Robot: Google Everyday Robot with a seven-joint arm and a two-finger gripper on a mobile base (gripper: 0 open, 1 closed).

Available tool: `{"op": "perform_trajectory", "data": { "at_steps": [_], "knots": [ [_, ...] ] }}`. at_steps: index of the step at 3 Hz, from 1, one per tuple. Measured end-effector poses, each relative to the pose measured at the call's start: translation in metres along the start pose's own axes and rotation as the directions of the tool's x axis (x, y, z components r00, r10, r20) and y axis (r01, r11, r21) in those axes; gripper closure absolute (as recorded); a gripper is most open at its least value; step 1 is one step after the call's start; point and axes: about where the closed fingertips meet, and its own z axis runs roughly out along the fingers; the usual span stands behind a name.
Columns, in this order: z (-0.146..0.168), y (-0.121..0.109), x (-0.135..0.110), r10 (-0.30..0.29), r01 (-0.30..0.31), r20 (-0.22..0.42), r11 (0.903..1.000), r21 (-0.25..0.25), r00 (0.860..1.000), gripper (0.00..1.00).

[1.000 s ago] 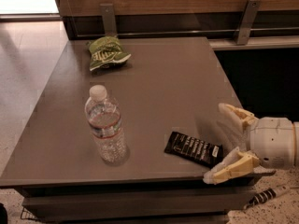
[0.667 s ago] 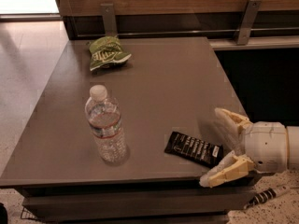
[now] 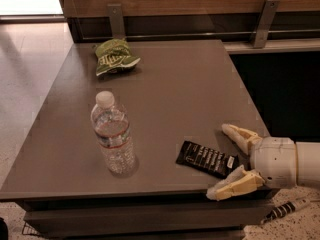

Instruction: Move rxbar chocolate near green jalapeno chip bag

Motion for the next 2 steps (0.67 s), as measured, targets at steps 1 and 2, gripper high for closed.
{"op": "perform_trajectory", "data": {
  "at_steps": [1,2],
  "knots": [
    [0.002,0.0006,0.0003,0.0,0.0,0.001,1.0,-0.004,1.0,0.18],
    [0.0036,0.0017,-0.0013,-0.004,0.004,0.0,1.0,-0.007,1.0,0.48]
  ]
}}
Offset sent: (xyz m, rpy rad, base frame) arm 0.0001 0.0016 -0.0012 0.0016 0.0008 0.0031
